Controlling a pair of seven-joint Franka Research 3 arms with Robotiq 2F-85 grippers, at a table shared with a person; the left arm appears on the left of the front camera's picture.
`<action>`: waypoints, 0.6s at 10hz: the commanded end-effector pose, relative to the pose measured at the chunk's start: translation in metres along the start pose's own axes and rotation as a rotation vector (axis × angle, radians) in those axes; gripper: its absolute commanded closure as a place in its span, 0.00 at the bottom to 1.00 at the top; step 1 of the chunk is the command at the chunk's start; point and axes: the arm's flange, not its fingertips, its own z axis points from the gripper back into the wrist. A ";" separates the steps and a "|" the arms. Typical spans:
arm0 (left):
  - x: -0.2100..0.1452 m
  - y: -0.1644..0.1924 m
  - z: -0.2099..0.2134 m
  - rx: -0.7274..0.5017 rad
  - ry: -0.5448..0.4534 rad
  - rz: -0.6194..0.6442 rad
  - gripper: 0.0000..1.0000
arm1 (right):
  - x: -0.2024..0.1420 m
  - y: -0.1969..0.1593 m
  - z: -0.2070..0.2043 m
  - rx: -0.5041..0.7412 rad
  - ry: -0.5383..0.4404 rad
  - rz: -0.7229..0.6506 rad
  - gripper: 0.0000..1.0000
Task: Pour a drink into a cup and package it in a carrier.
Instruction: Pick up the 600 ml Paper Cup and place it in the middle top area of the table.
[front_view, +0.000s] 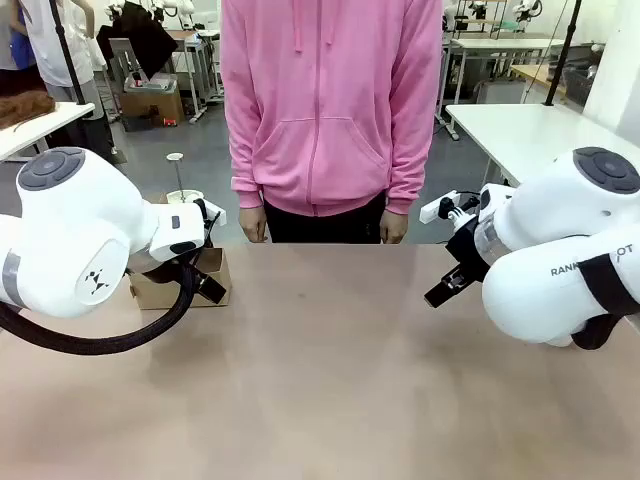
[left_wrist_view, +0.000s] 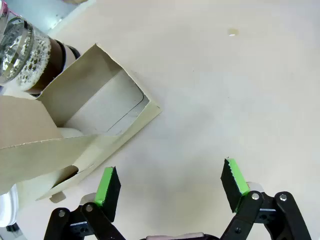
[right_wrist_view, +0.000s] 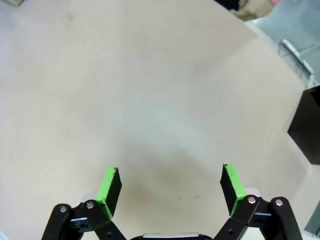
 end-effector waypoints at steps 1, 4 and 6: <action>0.000 0.000 0.000 0.000 0.000 0.000 0.00 | 0.000 0.000 0.000 0.000 0.000 0.000 0.00; 0.000 0.000 0.000 0.000 0.000 0.000 0.00 | 0.000 0.000 0.000 0.000 0.000 0.000 0.00; 0.000 0.000 0.000 0.000 0.000 0.000 0.00 | 0.000 0.000 0.000 0.000 0.000 0.000 0.00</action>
